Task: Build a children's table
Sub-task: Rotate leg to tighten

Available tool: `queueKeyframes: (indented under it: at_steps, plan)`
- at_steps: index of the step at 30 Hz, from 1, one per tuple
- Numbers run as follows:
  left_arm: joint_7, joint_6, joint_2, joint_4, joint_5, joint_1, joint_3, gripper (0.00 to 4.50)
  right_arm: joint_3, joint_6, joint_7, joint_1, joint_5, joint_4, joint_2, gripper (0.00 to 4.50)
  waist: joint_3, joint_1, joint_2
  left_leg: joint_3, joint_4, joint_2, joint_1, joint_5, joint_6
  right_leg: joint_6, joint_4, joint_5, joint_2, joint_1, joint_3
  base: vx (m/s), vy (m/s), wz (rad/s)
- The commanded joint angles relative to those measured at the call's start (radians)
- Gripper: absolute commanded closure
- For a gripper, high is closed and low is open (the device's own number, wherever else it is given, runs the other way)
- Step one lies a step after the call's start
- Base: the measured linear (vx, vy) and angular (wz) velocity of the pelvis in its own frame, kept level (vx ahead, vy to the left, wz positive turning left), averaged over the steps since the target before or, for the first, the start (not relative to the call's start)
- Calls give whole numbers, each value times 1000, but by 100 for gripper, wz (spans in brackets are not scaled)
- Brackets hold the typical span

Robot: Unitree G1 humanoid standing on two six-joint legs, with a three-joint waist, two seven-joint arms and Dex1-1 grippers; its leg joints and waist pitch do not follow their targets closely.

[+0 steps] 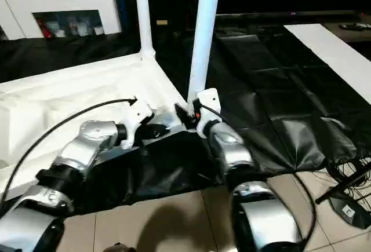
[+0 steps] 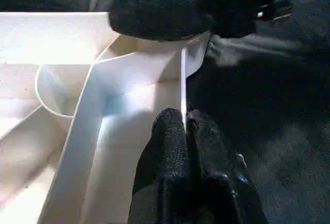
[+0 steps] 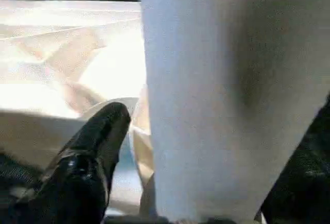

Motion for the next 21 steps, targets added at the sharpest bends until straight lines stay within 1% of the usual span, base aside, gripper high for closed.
queueKeyframes:
  at_steps: [1, 2, 3, 4, 5, 6, 7, 8, 9, 11, 12, 13, 14, 15, 16, 17, 19, 20, 21]
  plan:
    - [-127, -45, -3, -33, -49, 18, -47, 450, 73, 15, 192, 15, -5, -20, 3, 97, -63, 6, -1, -17, -57, 34, 4, -193, 70, -225, -74, -118, -75, 54, 47, 0, 0, 0]
    - [-127, -45, -3, -33, -49, 18, -47, 450, 73, 15, 192, 15, -5, -20, 3, 97, -63, 8, -1, -16, -56, 35, 5, -193, 72, -227, -73, -117, -75, 53, 47, 0, 0, 0]
    - [-170, -47, 13, -41, -57, 21, -53, 450, 95, 8, 268, 23, -11, -33, -18, 97, -63, 9, 0, -17, -57, 37, 7, -202, 70, -232, -73, -125, -75, 52, 47, 0, 0, 0]
    - [-170, -47, 13, -41, -57, 21, -53, 450, 95, 8, 268, 23, -11, -33, -18, 97, -62, 8, 1, -16, -57, 38, 7, -203, 68, -234, -72, -126, -75, 51, 47, 0, 0, 0]
    - [-201, -51, 23, -45, -62, 21, -57, 450, 107, 18, 325, 28, -7, -45, -29, 97, -62, 8, 1, -16, -57, 38, 7, -203, 68, -234, -72, -126, -75, 51, 47, 0, 0, 0]
    - [-262, -58, 41, -52, -73, 22, -65, 450, 134, 37, 438, 38, 2, -73, -49, 97, -61, 9, 1, -17, -59, 38, 8, -214, 66, -236, -74, -140, -74, 51, 47, 0, 0, 0]
    - [-283, -58, 49, -56, -75, 23, -69, 450, 149, 44, 486, 44, 6, -89, -58, 97, -61, 9, 0, -17, -59, 37, 7, -216, 68, -236, -74, -143, -74, 52, 47, 0, 0, 0]
    - [-283, -58, 49, -56, -75, 23, -69, 450, 149, 44, 486, 44, 6, -89, -58, 97, -62, 9, -2, -17, -57, 38, 7, -209, 72, -239, -72, -132, -75, 53, 48, 0, 0, 0]
    - [-334, -60, 64, -63, -85, 24, -77, 450, 180, 71, 591, 59, 16, -128, -77, 97, -61, 10, -2, -17, -58, 40, 7, -204, 74, -242, -72, -124, -76, 52, 48, 0, 0, 0]
    - [-375, -62, 75, -68, -92, 24, -82, 450, 207, 90, 671, 73, 18, -160, -91, 97, -60, 11, -3, -17, -57, 37, 5, -201, 83, -243, -73, -129, -75, 53, 47, 0, 0, 0]
    - [-388, -63, 79, -69, -94, 23, -83, 450, 217, 97, 702, 79, 18, -172, -95, 97, -62, 12, -2, -17, -57, 38, 8, -204, 84, -244, -73, -138, -77, 52, 47, 0, 0, 0]
    - [-388, -63, 79, -69, -94, 23, -83, 450, 217, 97, 702, 79, 18, -172, -95, 97, -61, 13, -2, -17, -57, 39, 8, -208, 83, -245, -74, -146, -77, 50, 48, 0, 0, 0]
    - [-394, -63, 81, -69, -93, 22, -85, 450, 224, 103, 726, 83, 17, -180, -99, 111, -59, 14, -10, -16, -59, 41, 9, -216, 77, -241, -77, -170, -78, 49, 48, 0, 0, 0]
    - [-410, -64, 86, -68, -93, 19, -89, 450, 235, 116, 760, 89, 13, -189, -102, 128, -59, 19, -9, -17, -59, 41, 12, -218, 72, -237, -77, -191, -79, 47, 49, 0, 0, 0]
    - [-414, -65, 87, -66, -94, 17, -89, 450, 237, 126, 771, 89, 14, -192, -101, 128, -58, 23, -6, -18, -61, 42, 12, -224, 68, -232, -79, -213, -80, 46, 49, 0, 0, 0]
    - [-416, -65, 88, -64, -93, 16, -89, 450, 238, 133, 776, 90, 16, -196, -100, 132, -58, 24, -6, -18, -61, 42, 12, -225, 66, -229, -80, -219, -81, 47, 49, 0, 0, 0]
    - [-419, -66, 89, -62, -93, 15, -87, 450, 237, 144, 782, 92, 19, -206, -99, 154, -58, 29, -5, -18, -62, 43, 14, -227, 58, -225, -80, -229, -81, 45, 50, 0, 0, 0]
    - [-422, -66, 90, -62, -93, 15, -87, 450, 237, 152, 783, 93, 23, -211, -98, 154, -59, 31, -6, -18, -62, 42, 14, -225, 54, -223, -79, -227, -81, 44, 50, 0, 0, 0]
    - [-423, -66, 90, -62, -93, 15, -86, 450, 238, 156, 784, 94, 25, -215, -99, 173, -59, 33, -7, -19, -62, 42, 13, -218, 53, -218, -78, -223, -82, 46, 50, 0, 0, 0]
